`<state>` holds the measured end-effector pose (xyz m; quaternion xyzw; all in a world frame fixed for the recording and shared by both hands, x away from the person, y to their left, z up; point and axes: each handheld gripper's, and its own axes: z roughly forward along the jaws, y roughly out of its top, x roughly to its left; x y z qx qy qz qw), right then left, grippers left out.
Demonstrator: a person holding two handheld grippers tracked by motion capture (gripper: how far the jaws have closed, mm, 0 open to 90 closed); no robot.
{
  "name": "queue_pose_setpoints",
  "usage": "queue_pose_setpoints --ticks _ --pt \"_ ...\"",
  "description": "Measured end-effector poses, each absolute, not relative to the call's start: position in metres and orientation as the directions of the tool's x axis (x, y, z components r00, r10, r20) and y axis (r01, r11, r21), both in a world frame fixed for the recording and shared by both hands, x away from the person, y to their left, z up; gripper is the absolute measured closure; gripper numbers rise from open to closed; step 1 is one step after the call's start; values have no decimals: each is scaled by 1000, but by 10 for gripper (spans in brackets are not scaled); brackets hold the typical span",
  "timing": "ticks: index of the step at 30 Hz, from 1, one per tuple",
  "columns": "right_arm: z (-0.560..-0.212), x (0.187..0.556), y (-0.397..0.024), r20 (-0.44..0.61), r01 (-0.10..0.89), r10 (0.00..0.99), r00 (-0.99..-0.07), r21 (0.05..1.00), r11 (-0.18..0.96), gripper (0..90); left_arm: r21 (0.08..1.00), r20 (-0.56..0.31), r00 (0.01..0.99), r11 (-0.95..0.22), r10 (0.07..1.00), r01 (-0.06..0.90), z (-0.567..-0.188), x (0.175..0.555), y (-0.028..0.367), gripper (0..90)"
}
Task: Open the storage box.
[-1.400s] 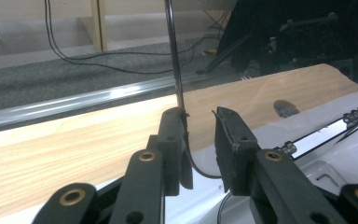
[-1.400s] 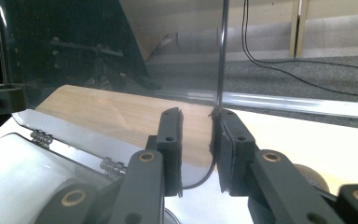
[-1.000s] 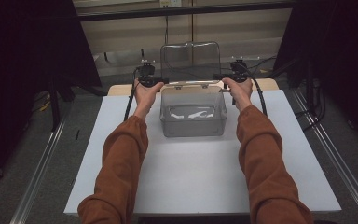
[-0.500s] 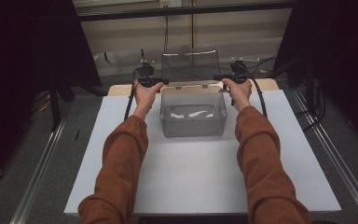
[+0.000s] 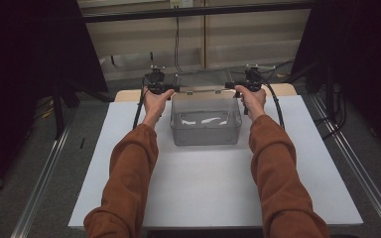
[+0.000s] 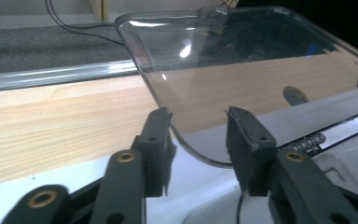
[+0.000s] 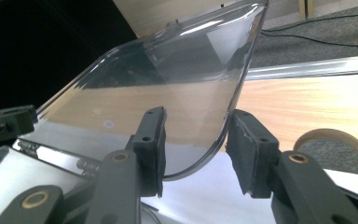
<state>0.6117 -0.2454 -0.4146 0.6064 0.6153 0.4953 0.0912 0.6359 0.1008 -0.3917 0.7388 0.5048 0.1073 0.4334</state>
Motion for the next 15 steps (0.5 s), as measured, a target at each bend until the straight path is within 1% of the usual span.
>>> queue_pose_setpoints --ticks 4,7,9,11,13,15 --pt "-415 613 -243 486 652 839 -245 723 -229 564 748 -274 470 -121 839 652 -392 636 101 606" --pt "-415 613 -244 491 656 837 -243 718 -231 558 748 -285 476 -117 832 653 -393 636 103 605" --pt "-415 612 -243 483 657 842 -241 720 -226 545 751 -310 465 -86 829 655 -395 636 103 596" --pt "-415 612 -243 479 656 843 -244 722 -220 537 749 -312 465 -87 829 657 -395 637 103 595" --pt "-415 612 -244 474 656 845 -247 723 -214 509 760 -284 470 -103 836 642 -396 636 101 594" --pt "-416 612 -245 452 646 858 -245 735 -203 489 758 -281 470 -107 837 644 -397 636 100 575"
